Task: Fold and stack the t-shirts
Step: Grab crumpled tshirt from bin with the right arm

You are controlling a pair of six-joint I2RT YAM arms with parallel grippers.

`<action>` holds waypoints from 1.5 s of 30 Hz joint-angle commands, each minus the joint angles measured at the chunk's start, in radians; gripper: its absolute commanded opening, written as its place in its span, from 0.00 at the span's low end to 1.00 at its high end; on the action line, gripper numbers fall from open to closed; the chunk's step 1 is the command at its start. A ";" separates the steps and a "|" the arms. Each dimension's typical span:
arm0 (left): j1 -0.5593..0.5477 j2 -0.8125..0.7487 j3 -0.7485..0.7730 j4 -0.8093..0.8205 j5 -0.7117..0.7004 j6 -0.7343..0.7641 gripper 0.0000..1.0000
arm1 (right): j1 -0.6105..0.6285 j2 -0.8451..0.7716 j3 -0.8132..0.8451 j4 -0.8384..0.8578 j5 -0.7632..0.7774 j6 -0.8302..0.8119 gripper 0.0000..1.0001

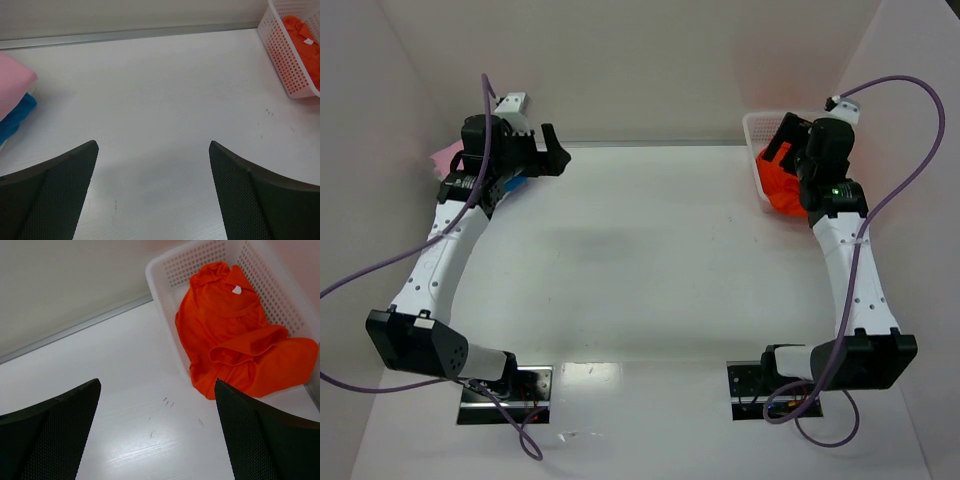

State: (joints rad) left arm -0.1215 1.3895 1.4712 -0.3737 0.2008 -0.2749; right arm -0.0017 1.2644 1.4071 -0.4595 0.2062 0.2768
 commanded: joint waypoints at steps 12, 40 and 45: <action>-0.001 0.359 0.432 -0.264 -0.044 0.097 0.99 | -0.112 0.517 0.436 0.018 -0.040 0.018 1.00; -0.010 0.622 0.497 -0.288 -0.083 0.102 0.99 | -0.162 0.819 0.449 -0.208 0.104 -0.074 0.91; -0.010 0.603 0.462 -0.287 -0.074 0.102 0.99 | -0.162 0.819 0.438 -0.208 0.116 -0.083 0.75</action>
State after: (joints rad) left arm -0.1284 2.0003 1.9587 -0.6769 0.0971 -0.1623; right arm -0.1577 2.1582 1.8507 -0.6785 0.2935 0.2054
